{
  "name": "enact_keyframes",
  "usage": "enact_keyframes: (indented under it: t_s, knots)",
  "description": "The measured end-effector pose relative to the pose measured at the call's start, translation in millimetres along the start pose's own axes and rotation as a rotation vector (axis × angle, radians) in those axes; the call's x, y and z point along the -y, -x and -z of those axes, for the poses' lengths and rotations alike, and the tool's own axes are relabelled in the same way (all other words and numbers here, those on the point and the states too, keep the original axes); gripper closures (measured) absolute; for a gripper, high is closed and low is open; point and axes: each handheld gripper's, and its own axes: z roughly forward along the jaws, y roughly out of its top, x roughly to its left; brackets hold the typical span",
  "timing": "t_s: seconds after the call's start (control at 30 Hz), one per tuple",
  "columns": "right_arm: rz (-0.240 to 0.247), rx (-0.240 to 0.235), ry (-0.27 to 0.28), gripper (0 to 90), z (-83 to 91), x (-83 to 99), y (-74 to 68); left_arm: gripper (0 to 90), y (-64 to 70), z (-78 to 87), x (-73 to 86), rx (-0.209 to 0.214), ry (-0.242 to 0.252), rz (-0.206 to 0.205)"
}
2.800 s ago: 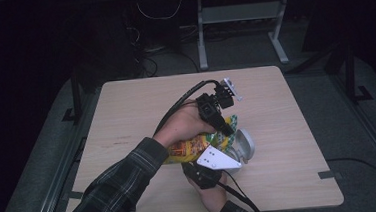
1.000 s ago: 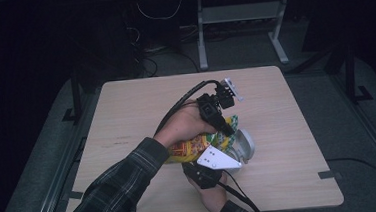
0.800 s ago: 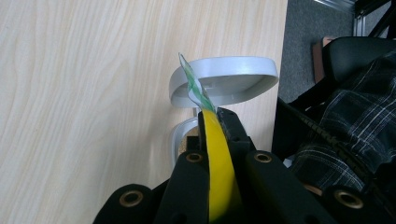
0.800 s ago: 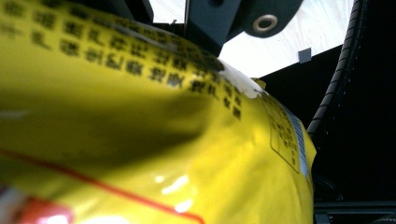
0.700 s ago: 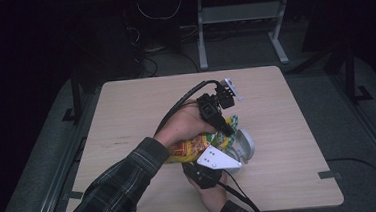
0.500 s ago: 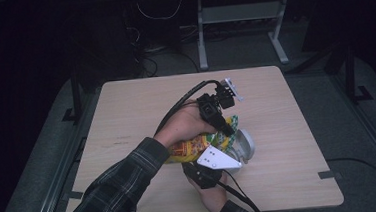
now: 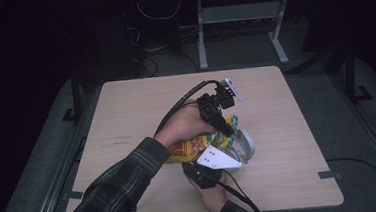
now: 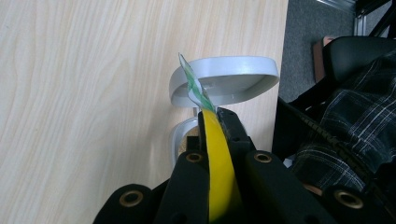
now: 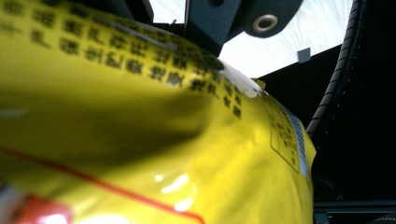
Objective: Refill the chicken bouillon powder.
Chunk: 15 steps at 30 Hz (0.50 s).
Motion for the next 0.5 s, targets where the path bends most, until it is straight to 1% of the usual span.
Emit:
enact_keyframes:
  t_s: [0.5]
  knots:
    - [-0.001,-0.001,0.001,90.0,0.1,-0.1,-0.1,89.8,0.1,-0.2,-0.4,0.001,-0.001,-0.002]
